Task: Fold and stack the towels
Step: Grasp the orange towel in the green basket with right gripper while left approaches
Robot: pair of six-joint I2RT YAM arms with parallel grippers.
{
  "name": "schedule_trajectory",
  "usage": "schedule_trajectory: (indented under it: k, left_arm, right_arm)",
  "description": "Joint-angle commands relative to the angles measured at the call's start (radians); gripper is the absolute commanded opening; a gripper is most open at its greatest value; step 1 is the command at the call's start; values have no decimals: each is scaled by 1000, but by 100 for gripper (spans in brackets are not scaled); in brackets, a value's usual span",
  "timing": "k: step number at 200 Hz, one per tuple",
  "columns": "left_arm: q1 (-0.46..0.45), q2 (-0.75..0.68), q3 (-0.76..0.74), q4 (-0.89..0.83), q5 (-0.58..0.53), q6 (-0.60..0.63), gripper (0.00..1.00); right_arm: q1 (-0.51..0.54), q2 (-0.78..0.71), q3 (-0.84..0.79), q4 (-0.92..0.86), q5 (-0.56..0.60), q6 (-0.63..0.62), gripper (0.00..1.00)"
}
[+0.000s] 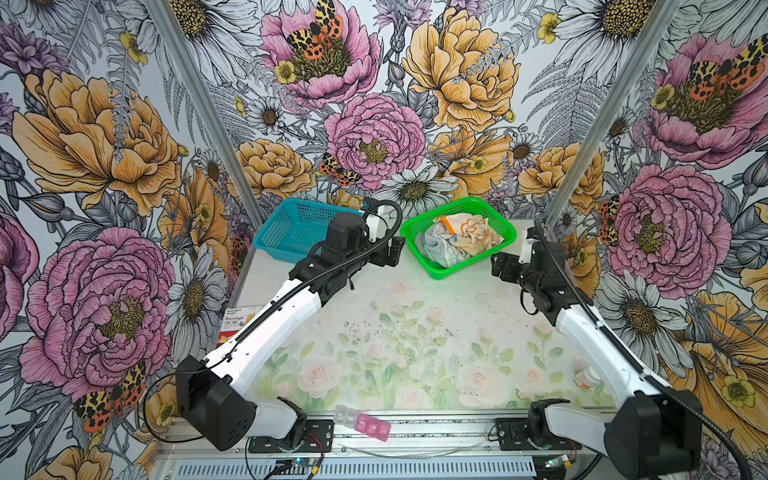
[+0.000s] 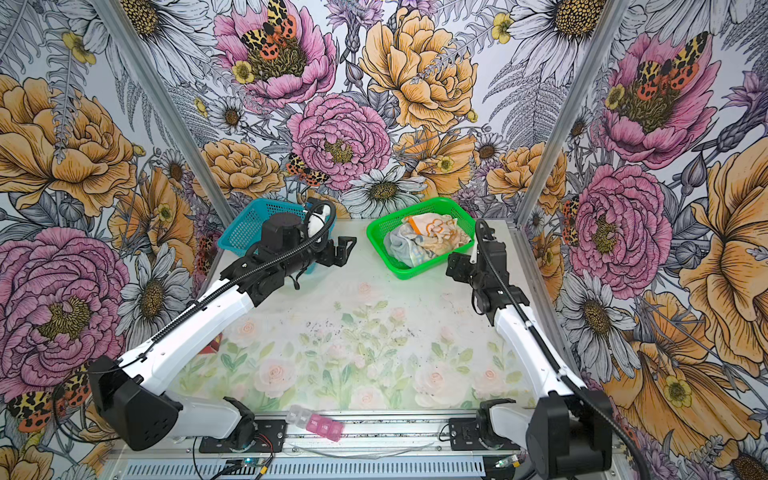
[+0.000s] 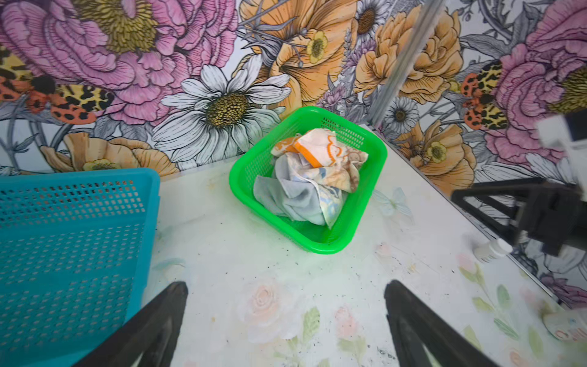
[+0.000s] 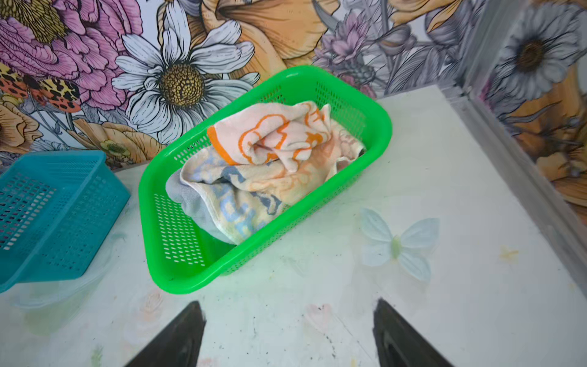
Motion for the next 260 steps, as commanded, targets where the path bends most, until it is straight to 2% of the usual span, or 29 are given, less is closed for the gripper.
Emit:
schedule_trajectory:
  k: [1, 29, 45, 61, 133, 148, 175, 192, 201, 208, 229, 260]
  left_arm:
    - [-24, 65, 54, -241, 16, 10, 99]
    - [-73, 75, -30, -117, -96, -98, 99]
    - [-86, 66, -94, -19, -110, -138, 99]
    - [-90, 80, -109, 7, -116, -138, 99]
    - [-76, 158, -118, 78, -112, -116, 99]
    - [-74, 181, -119, 112, -105, -125, 99]
    - [-66, 237, -103, 151, -127, -167, 99]
    - [-44, 283, -92, 175, -152, -234, 99]
    - [-29, 310, -87, 194, -147, -277, 99]
    - [-17, 331, -83, 210, -138, -314, 99]
    - [12, 401, -55, 267, -84, -402, 95]
    - [19, 540, 37, 287, -45, -458, 90]
  right_arm:
    - [20, 181, 172, -46, -60, -26, 82]
    - [32, 421, 398, -42, -94, -30, 79]
    - [34, 526, 508, -43, -100, -31, 78]
    - [32, 615, 594, -44, -97, -31, 78]
    - [25, 834, 771, -44, -125, 9, 71]
    - [25, 861, 800, -44, -132, 6, 62]
    - [22, 887, 835, -43, -137, -1, 31]
    - [23, 882, 848, -43, -139, -11, 11]
    - [23, 869, 853, -43, -149, -20, 3]
    - [23, 854, 851, -43, -154, -29, 0]
    - [31, 776, 834, -44, -152, -71, 0]
    - [45, 624, 804, -44, -134, -151, 0]
